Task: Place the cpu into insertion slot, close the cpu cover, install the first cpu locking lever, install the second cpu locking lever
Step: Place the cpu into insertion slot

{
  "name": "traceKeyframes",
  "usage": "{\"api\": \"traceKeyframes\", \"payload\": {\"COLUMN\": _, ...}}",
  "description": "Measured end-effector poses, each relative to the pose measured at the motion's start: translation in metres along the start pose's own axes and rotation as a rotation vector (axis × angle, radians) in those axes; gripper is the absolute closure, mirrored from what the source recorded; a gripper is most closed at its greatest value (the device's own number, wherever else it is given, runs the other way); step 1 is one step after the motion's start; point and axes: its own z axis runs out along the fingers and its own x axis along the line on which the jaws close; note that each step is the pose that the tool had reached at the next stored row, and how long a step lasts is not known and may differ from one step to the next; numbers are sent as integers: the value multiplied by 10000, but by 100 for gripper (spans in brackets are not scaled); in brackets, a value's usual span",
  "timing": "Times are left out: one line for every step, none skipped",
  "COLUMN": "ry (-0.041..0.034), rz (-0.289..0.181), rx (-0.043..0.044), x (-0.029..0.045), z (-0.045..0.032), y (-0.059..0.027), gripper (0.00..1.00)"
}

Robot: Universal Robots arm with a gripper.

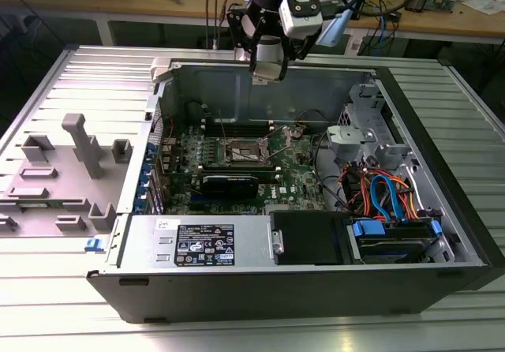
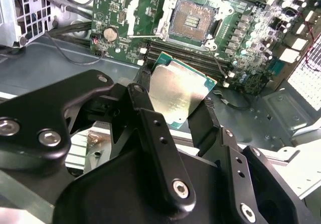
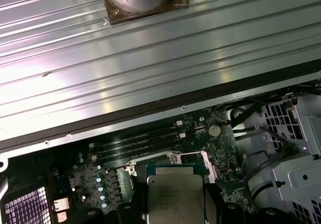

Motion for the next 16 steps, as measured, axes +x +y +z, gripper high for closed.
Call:
{"api": "traceKeyframes", "payload": {"ry": 0, "rz": 0, "rx": 1, "x": -2, "z": -1, "y": -10, "gripper": 46}}
{"api": "traceKeyframes", "payload": {"ry": 0, "rz": 1, "rx": 0, "x": -2, "z": -1, "y": -17, "gripper": 46}}
{"api": "traceKeyframes", "payload": {"ry": -1, "rz": 4, "rx": -1, "x": -2, "z": 0, "y": -18, "gripper": 46}}
{"api": "traceKeyframes", "payload": {"ry": -2, "rz": 19, "rx": 0, "x": -2, "z": 0, "y": -19, "gripper": 46}}
{"api": "traceKeyframes", "payload": {"ry": -6, "rz": 65, "rx": -1, "x": -3, "z": 0, "y": -19, "gripper": 46}}
{"api": "traceKeyframes", "payload": {"ry": -16, "rz": 178, "rx": 0, "x": -3, "z": 1, "y": -21, "gripper": 46}}
{"api": "traceKeyframes", "payload": {"ry": -25, "rz": 283, "rx": -1, "x": -4, "z": 3, "y": -22, "gripper": 46}}
{"api": "traceKeyframes", "payload": {"ry": -32, "rz": 356, "rx": -4, "x": -3, "z": 5, "y": -23, "gripper": 46}}
{"api": "traceKeyframes", "payload": {"ry": -33, "rz": 370, "rx": -6, "x": -3, "z": 6, "y": -23, "gripper": 46}}
{"api": "traceKeyframes", "payload": {"ry": -33, "rz": 371, "rx": -6, "x": -3, "z": 6, "y": -23, "gripper": 46}}
{"api": "traceKeyframes", "payload": {"ry": -33, "rz": 372, "rx": -6, "x": -3, "z": 6, "y": -23, "gripper": 46}}
{"api": "traceKeyframes", "payload": {"ry": -33, "rz": 372, "rx": -6, "x": -3, "z": 6, "y": -23, "gripper": 46}}
{"api": "traceKeyframes", "payload": {"ry": -33, "rz": 372, "rx": -5, "x": -3, "z": 6, "y": -23, "gripper": 46}}
{"api": "traceKeyframes", "payload": {"ry": -33, "rz": 372, "rx": -5, "x": -3, "z": 6, "y": -23, "gripper": 46}}
{"api": "traceKeyframes", "payload": {"ry": -34, "rz": 372, "rx": -6, "x": -3, "z": 6, "y": -23, "gripper": 46}}
{"api": "traceKeyframes", "payload": {"ry": -34, "rz": 372, "rx": -6, "x": -3, "z": 6, "y": -23, "gripper": 46}}
